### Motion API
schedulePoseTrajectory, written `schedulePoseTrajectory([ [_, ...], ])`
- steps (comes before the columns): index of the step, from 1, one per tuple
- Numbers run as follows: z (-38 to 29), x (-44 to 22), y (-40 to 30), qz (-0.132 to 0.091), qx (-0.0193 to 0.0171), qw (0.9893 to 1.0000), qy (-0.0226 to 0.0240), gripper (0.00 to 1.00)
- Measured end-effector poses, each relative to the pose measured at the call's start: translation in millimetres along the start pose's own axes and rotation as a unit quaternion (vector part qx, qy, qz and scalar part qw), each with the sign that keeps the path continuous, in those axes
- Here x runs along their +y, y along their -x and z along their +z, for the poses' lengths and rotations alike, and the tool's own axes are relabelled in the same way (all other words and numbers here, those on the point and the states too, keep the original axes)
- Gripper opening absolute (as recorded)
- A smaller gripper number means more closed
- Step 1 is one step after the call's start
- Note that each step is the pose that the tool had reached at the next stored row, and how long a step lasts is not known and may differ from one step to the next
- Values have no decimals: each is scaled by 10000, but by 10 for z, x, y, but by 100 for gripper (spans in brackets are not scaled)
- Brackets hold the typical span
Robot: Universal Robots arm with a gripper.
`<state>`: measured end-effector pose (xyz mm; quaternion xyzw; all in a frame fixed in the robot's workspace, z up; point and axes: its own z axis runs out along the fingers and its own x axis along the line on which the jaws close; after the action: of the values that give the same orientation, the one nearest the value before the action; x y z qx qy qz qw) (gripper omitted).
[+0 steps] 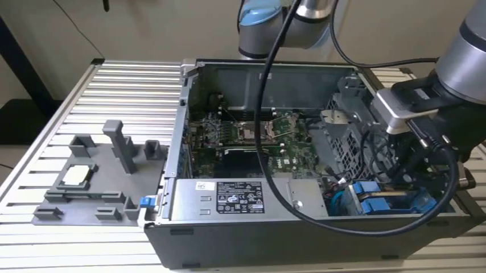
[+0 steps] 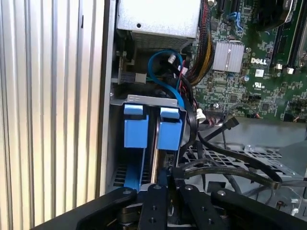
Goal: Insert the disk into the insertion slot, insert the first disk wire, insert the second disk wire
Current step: 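Insert the first disk wire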
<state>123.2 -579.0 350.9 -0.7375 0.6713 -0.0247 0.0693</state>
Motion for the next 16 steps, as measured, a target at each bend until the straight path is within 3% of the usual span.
schedulePoseTrajectory([
  [4,25,1,-1,220,38,9998,-10,16],
  [7,36,2,-3,389,13,9992,-22,16],
  [8,37,2,-2,402,0,9992,-13,16],
  [11,41,-23,-5,410,-11,9991,90,16],
  [16,49,-57,-7,416,-20,9991,115,16],
])
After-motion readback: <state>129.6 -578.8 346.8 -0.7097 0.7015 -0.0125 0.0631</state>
